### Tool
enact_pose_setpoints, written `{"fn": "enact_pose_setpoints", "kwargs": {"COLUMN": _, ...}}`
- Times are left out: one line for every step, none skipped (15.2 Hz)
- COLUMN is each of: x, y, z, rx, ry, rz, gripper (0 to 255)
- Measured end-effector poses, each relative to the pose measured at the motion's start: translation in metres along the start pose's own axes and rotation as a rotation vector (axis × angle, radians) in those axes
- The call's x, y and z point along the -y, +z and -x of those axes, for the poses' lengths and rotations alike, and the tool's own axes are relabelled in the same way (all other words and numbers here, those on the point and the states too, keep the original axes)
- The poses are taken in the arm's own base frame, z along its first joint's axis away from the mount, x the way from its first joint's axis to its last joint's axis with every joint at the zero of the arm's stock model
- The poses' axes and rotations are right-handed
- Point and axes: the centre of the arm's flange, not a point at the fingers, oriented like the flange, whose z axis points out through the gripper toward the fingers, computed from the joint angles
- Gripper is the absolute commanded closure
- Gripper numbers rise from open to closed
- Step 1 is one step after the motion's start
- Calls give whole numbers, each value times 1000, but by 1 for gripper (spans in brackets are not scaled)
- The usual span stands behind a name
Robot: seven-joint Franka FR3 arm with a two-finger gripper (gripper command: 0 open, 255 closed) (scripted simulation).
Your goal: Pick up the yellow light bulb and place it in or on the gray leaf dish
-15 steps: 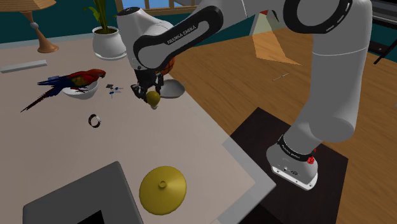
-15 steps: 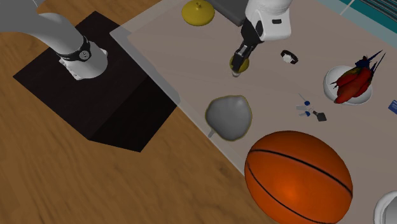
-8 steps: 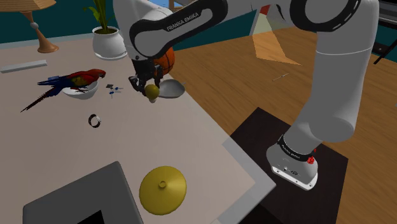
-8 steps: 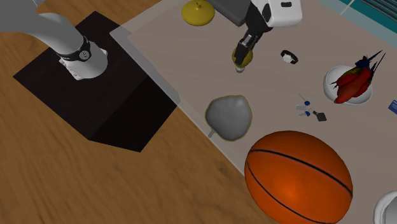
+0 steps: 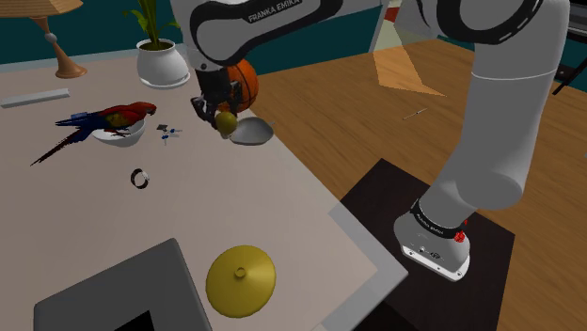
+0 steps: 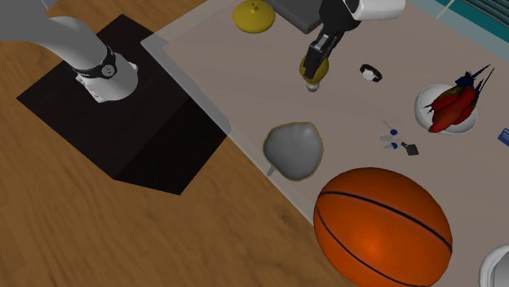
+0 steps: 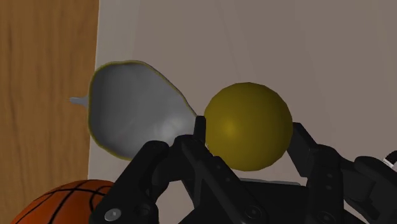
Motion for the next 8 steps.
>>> {"fn": "enact_pose_setpoints", "kwargs": {"x": -11, "y": -1, "z": -5, "rx": 0, "ry": 0, "rz": 0, "gripper": 255}}
{"fn": "enact_pose_setpoints", "kwargs": {"x": -23, "y": -3, "z": -9, "rx": 0, "ry": 1, "rz": 0, "gripper": 255}}
{"fn": "enact_pose_setpoints", "kwargs": {"x": -34, "y": -3, "z": -14, "rx": 0, "ry": 1, "rz": 0, "gripper": 255}}
{"fn": "enact_pose_setpoints", "kwargs": {"x": -48, "y": -5, "z": -16, "rx": 1, "ry": 1, "rz": 0, "gripper": 255}}
{"fn": "enact_pose_setpoints", "kwargs": {"x": -59, "y": -6, "z": -22, "rx": 0, "ry": 1, "rz": 0, "gripper": 255}}
{"fn": "enact_pose_setpoints", "kwargs": {"x": -70, "y": -6, "z": -26, "rx": 0, "ry": 1, "rz": 0, "gripper": 255}}
{"fn": "enact_pose_setpoints", "kwargs": {"x": -81, "y": -7, "z": -32, "rx": 0, "ry": 1, "rz": 0, "gripper": 255}}
{"fn": "enact_pose_setpoints", "kwargs": {"x": -94, "y": -7, "z": -36, "rx": 0, "ry": 1, "rz": 0, "gripper": 255}}
